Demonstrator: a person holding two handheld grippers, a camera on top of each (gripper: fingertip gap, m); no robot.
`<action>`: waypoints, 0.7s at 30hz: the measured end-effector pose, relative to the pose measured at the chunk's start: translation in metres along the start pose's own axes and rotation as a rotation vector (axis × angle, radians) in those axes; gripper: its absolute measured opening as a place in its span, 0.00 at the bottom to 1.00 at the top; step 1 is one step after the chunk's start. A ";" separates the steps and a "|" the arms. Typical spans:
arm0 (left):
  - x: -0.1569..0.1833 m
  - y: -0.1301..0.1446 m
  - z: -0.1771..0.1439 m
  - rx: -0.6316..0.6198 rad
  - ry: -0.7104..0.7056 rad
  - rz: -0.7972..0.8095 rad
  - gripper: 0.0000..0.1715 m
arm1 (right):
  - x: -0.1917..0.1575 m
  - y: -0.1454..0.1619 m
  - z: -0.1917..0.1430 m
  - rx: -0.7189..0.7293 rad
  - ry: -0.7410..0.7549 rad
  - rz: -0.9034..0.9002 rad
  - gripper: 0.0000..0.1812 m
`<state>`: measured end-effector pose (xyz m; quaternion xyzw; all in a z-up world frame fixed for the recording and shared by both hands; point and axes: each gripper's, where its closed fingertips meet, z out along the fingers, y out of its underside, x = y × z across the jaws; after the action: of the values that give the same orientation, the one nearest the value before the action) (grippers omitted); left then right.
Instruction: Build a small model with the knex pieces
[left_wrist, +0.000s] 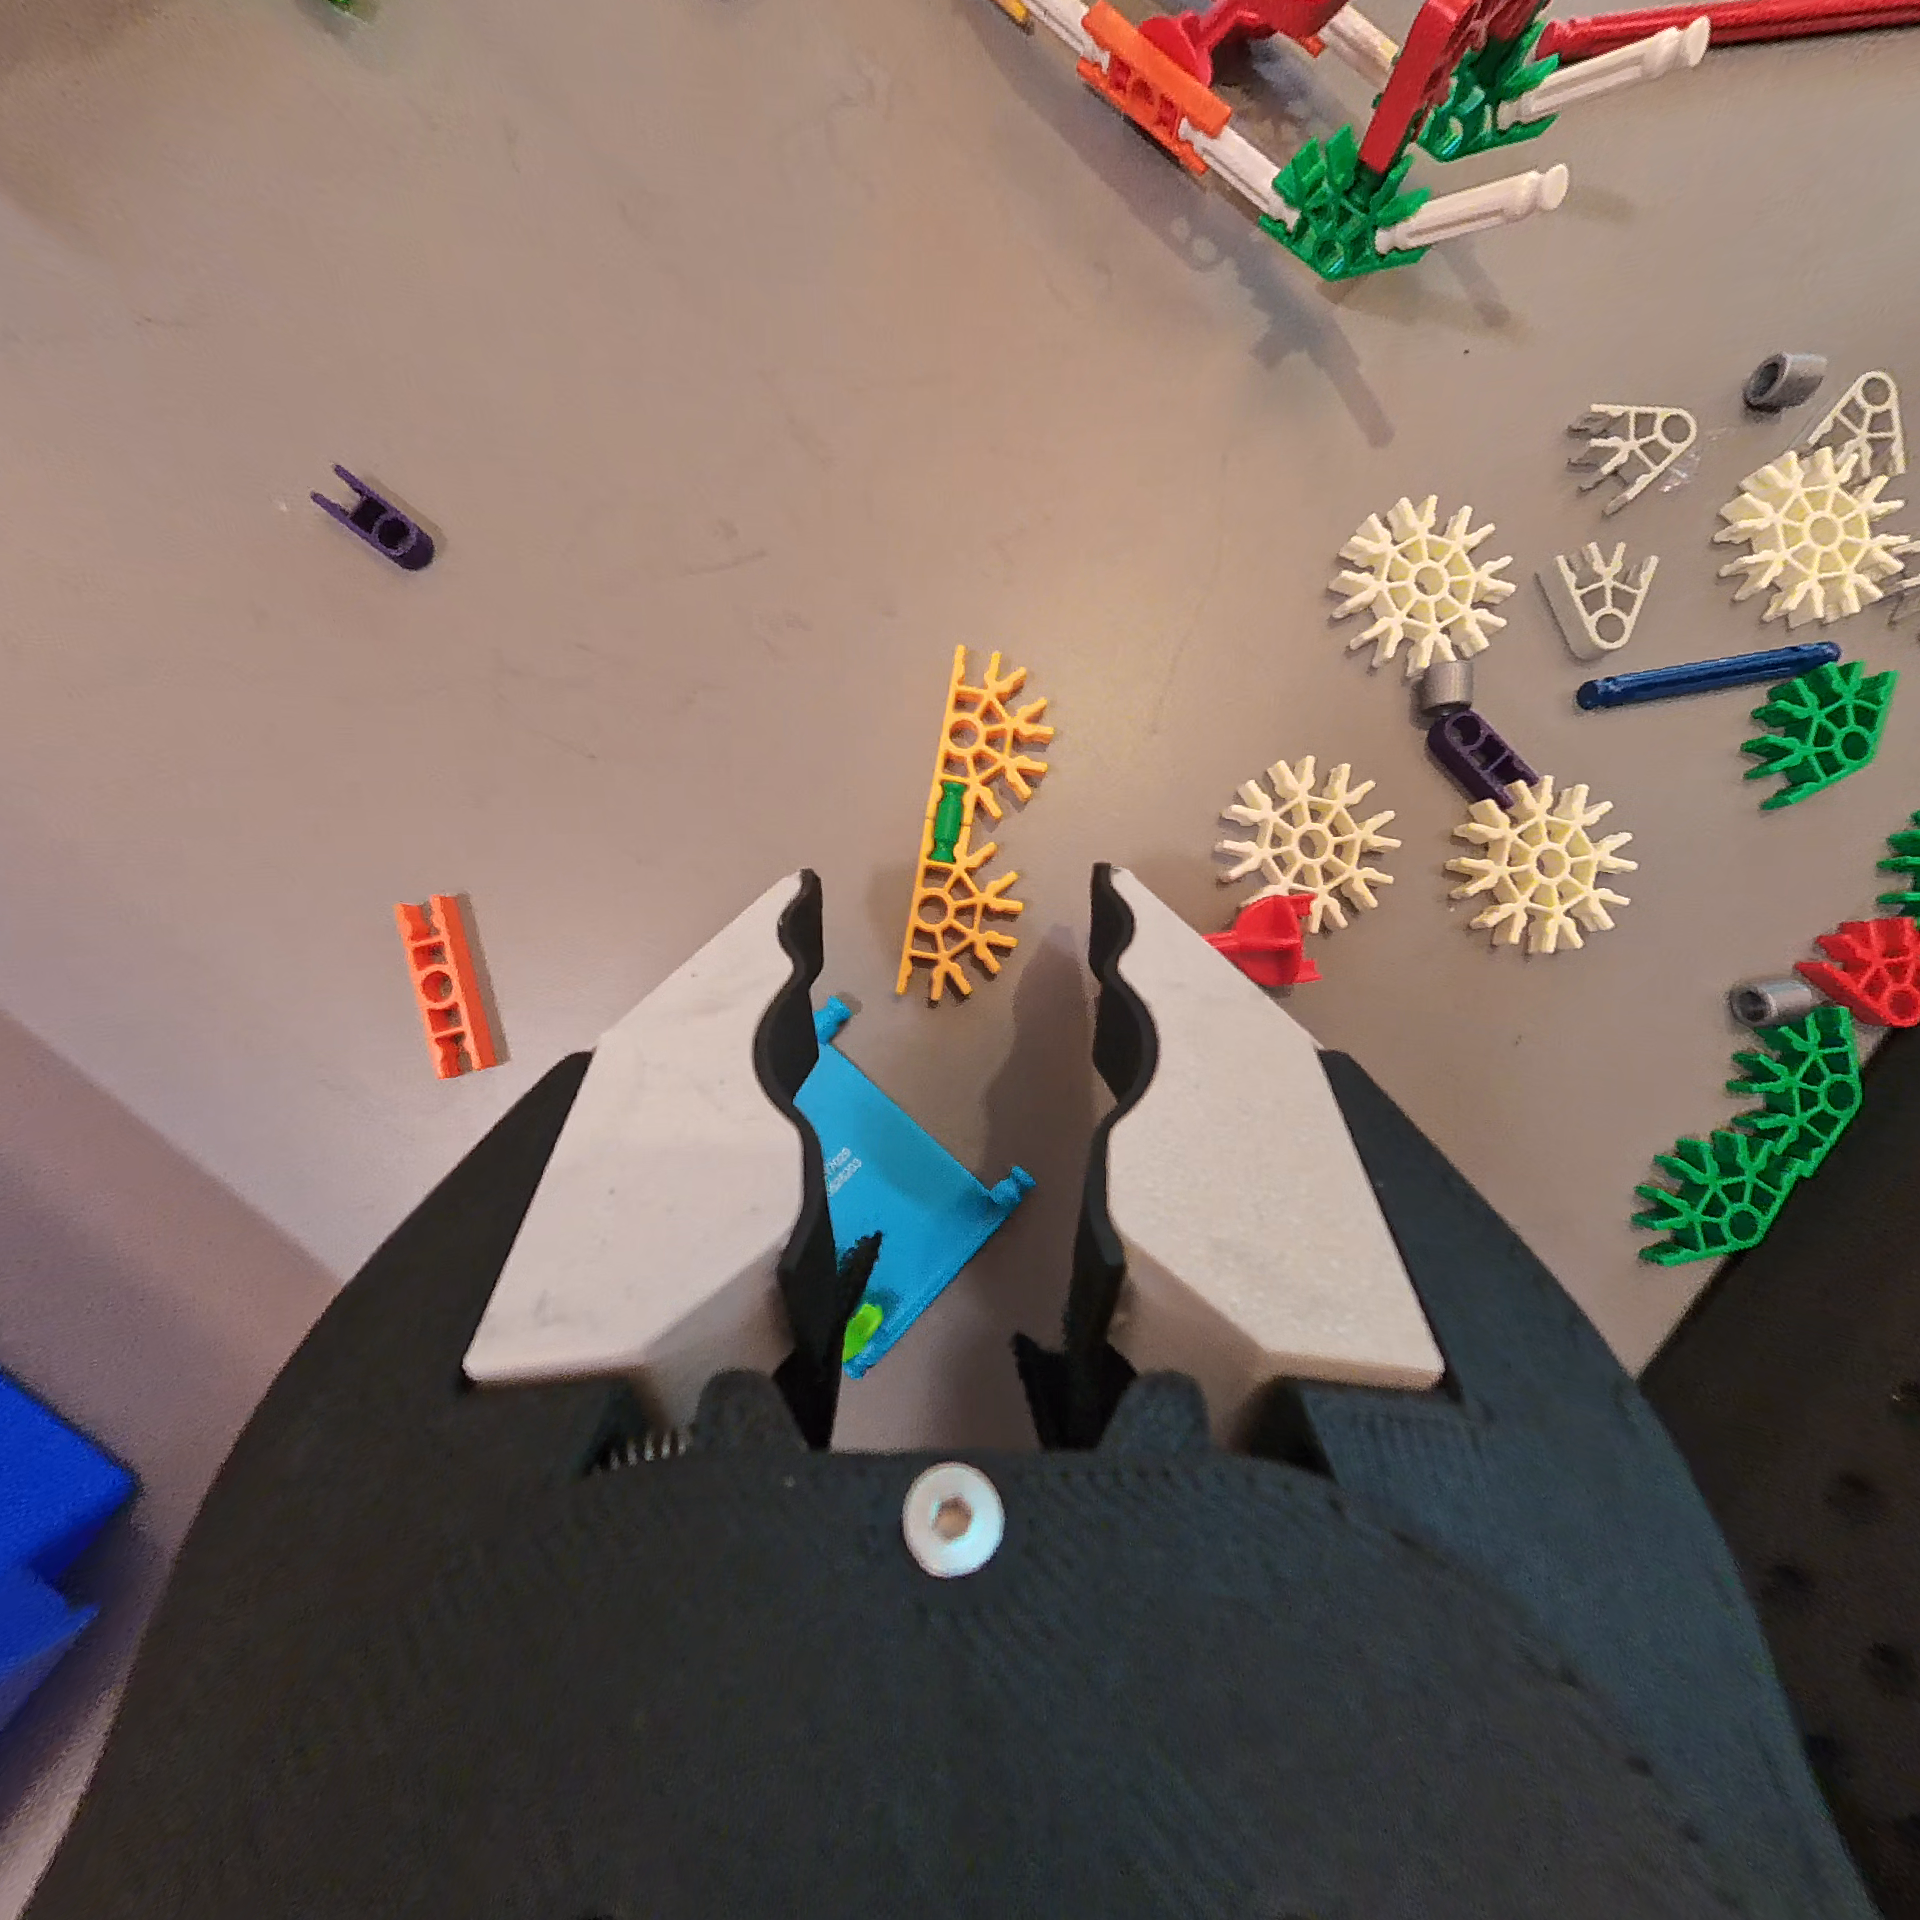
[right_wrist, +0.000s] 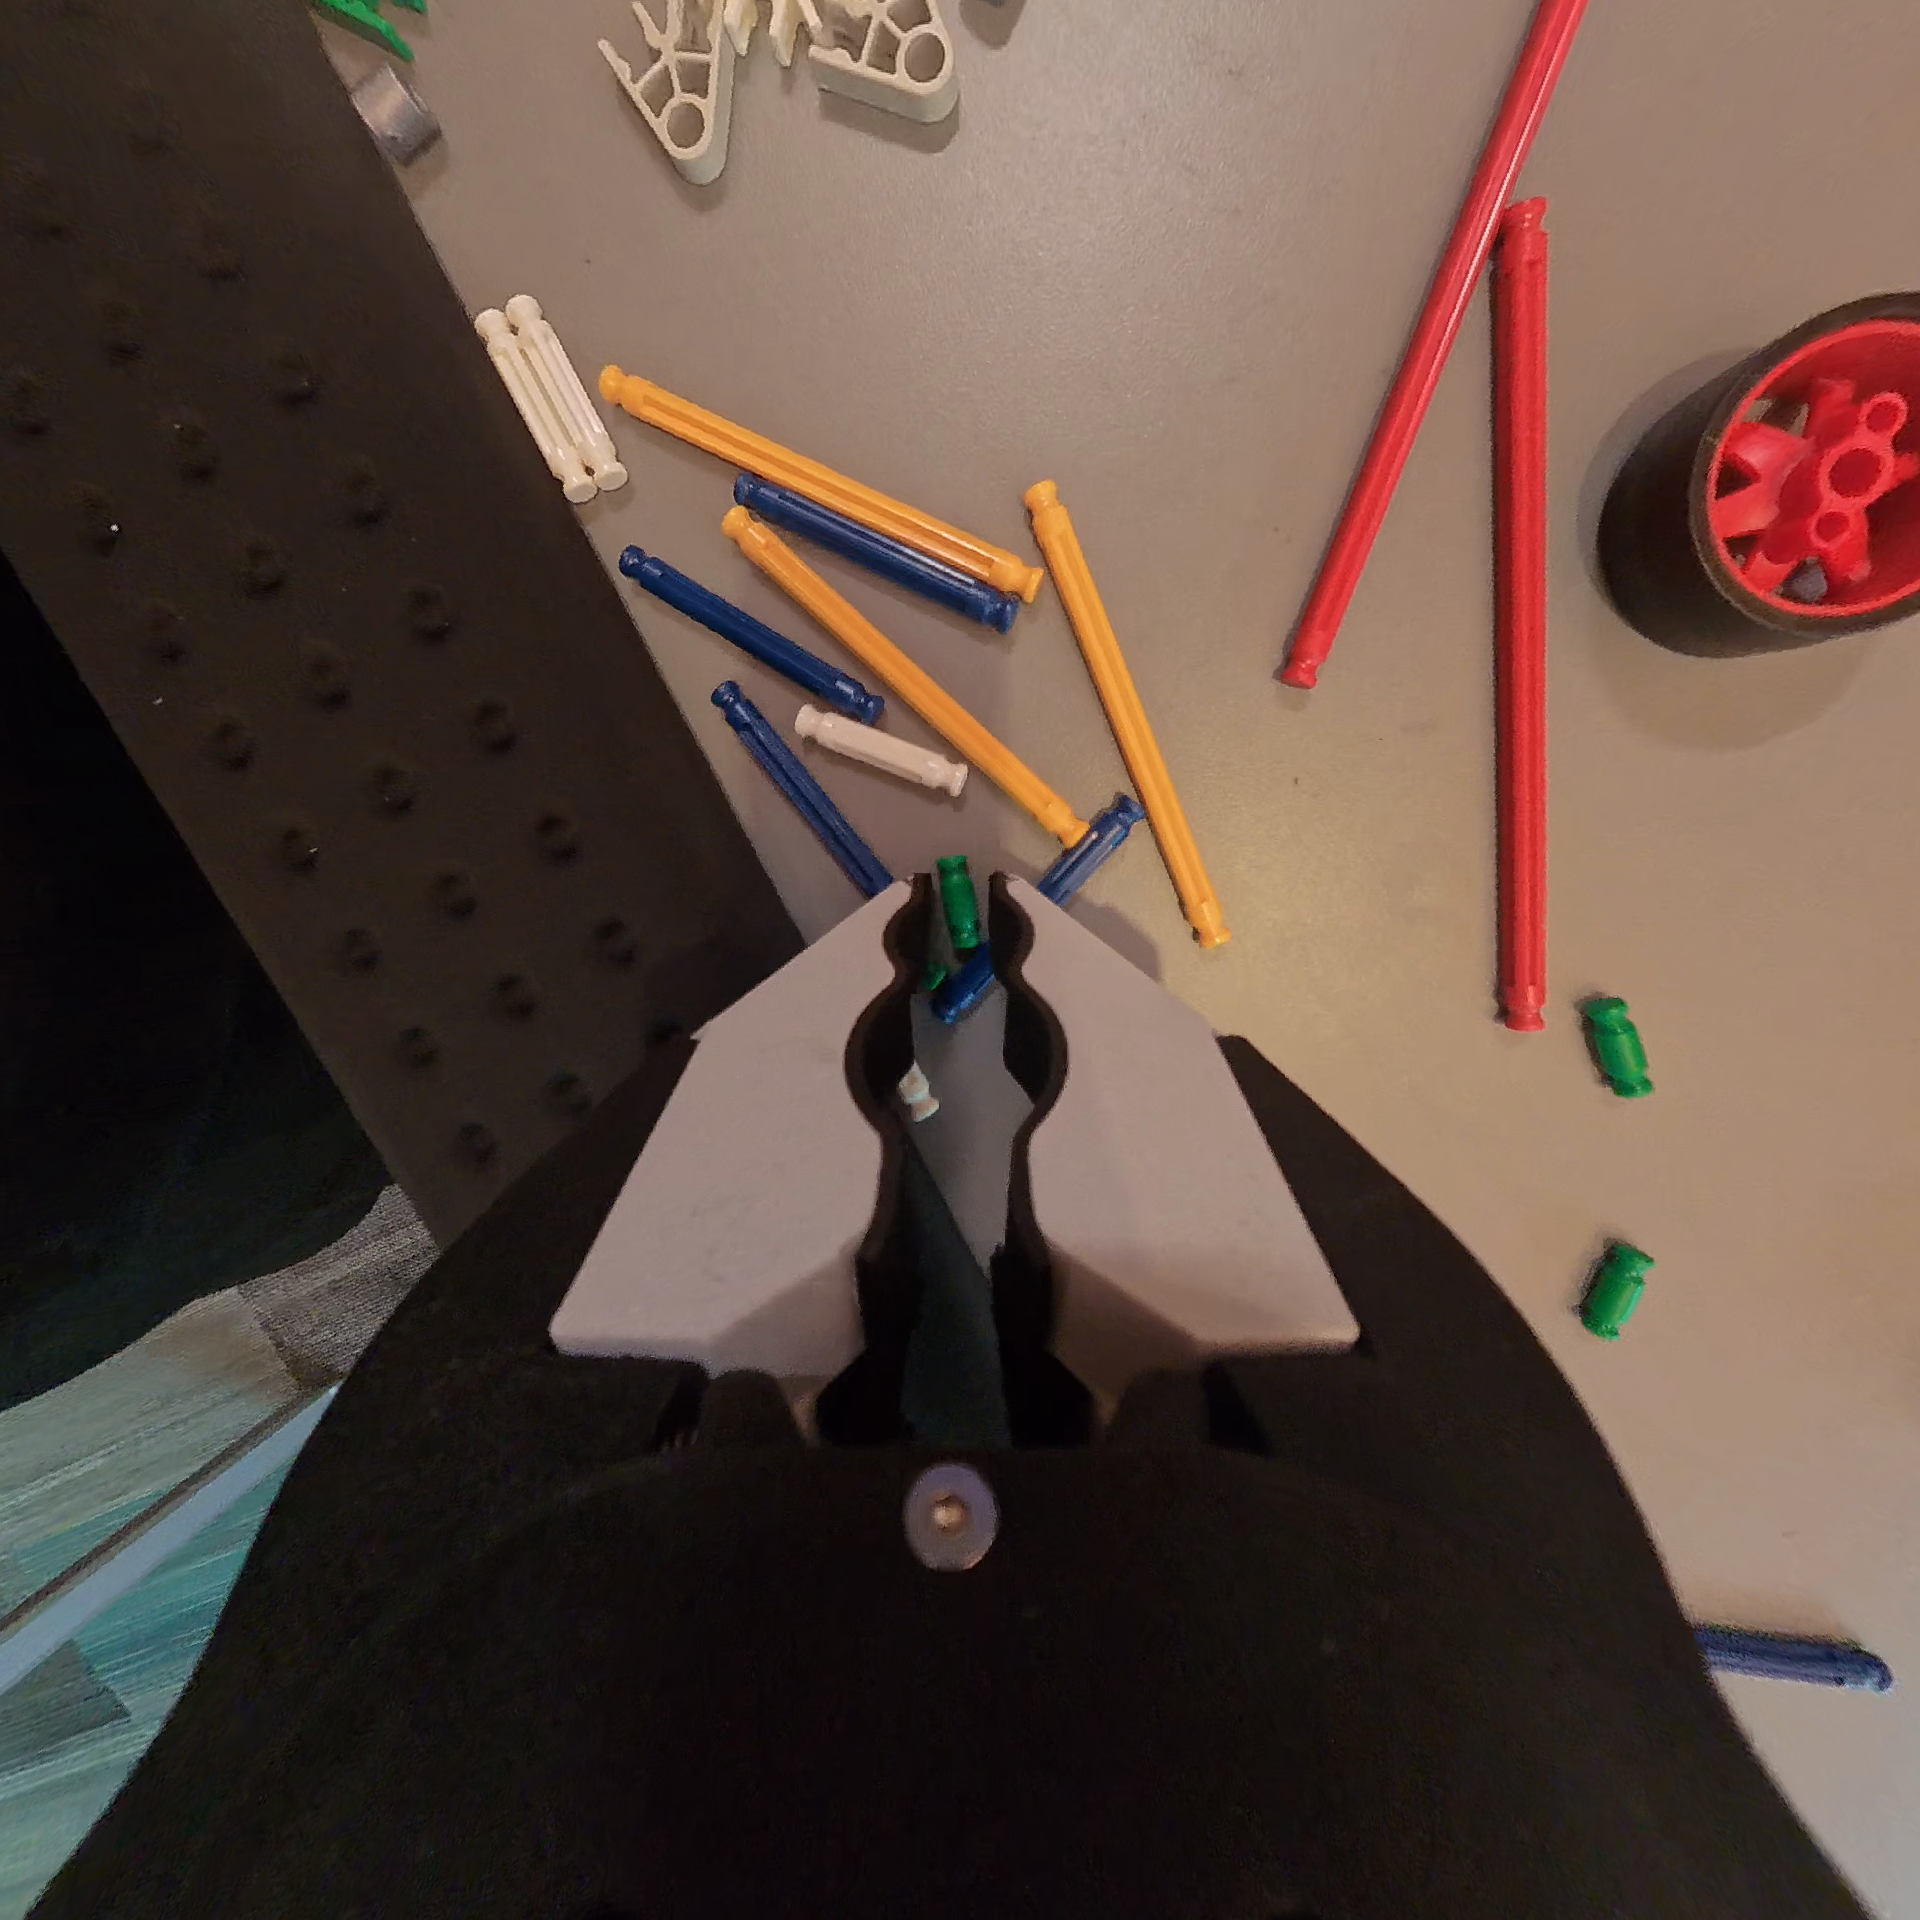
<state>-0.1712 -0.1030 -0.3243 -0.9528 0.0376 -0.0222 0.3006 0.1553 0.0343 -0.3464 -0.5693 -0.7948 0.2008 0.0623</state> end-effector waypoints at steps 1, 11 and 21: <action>-0.001 -0.001 -0.001 0.005 -0.001 0.001 0.28 | 0.000 0.002 -0.002 0.001 0.000 0.005 0.05; -0.002 -0.008 0.002 0.013 0.028 0.032 0.28 | -0.004 0.005 0.000 0.020 0.032 -0.039 0.01; 0.011 -0.019 0.025 -0.010 0.103 0.073 0.18 | -0.019 -0.178 -0.023 0.266 -0.009 -0.350 0.01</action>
<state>-0.1571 -0.0742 -0.3340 -0.9498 0.0877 -0.0601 0.2941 0.0133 -0.0254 -0.2533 -0.4085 -0.8483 0.2924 0.1674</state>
